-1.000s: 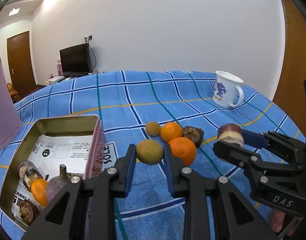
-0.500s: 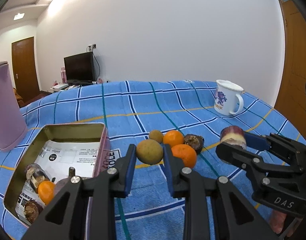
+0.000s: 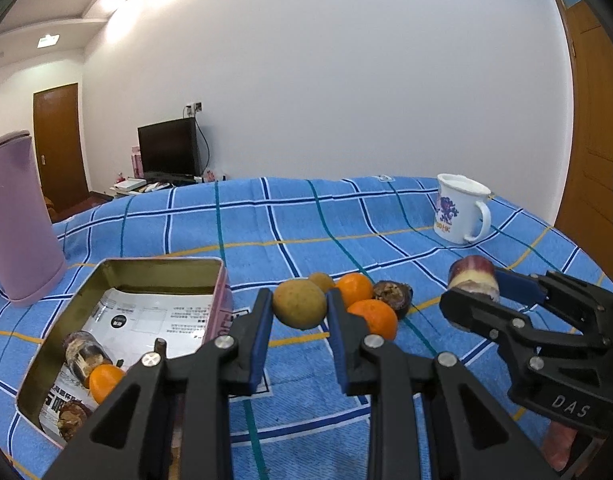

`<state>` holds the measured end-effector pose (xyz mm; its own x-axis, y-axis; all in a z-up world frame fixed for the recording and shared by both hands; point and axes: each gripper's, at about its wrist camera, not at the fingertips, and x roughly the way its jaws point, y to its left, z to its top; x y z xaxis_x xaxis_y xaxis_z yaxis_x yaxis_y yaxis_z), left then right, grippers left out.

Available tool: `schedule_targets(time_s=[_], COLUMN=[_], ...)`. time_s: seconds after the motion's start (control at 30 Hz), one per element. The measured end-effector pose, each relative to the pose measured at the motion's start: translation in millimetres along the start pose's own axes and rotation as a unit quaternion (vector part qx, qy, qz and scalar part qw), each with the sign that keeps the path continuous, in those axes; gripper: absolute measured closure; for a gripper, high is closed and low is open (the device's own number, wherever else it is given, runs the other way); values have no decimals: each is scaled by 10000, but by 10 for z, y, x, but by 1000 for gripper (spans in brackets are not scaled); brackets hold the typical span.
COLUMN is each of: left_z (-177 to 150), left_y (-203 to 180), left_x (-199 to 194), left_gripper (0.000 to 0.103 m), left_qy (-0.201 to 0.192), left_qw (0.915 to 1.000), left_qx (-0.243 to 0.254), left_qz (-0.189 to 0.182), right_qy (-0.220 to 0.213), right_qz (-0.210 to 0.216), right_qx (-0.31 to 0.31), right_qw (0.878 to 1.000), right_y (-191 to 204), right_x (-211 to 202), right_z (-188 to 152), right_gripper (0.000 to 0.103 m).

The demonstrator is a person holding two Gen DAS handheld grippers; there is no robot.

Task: Organize fruits
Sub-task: 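Lift both held pieces and carry them toward the tin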

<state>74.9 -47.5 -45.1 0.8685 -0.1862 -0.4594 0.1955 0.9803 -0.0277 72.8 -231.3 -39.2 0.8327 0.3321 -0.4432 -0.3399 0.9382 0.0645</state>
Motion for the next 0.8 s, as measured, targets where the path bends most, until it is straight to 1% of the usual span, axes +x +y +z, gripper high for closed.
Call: schedule_targets(time_s=[0.5, 0.8], left_z=[-5, -11], left_y=[-2, -16], left_x=[-71, -146], left_gripper=[75, 75], left_qy=[-167, -344], left_qw=[9998, 9992], left_qx=[-55, -21], left_qz=[110, 225], right_qy=[-213, -344], right_qz=[-51, -81], right_qx=[-23, -42], right_qw=[9998, 9994], right_y=[12, 28], right_x=[-73, -123], right_z=[-8, -11], right_gripper=[55, 55])
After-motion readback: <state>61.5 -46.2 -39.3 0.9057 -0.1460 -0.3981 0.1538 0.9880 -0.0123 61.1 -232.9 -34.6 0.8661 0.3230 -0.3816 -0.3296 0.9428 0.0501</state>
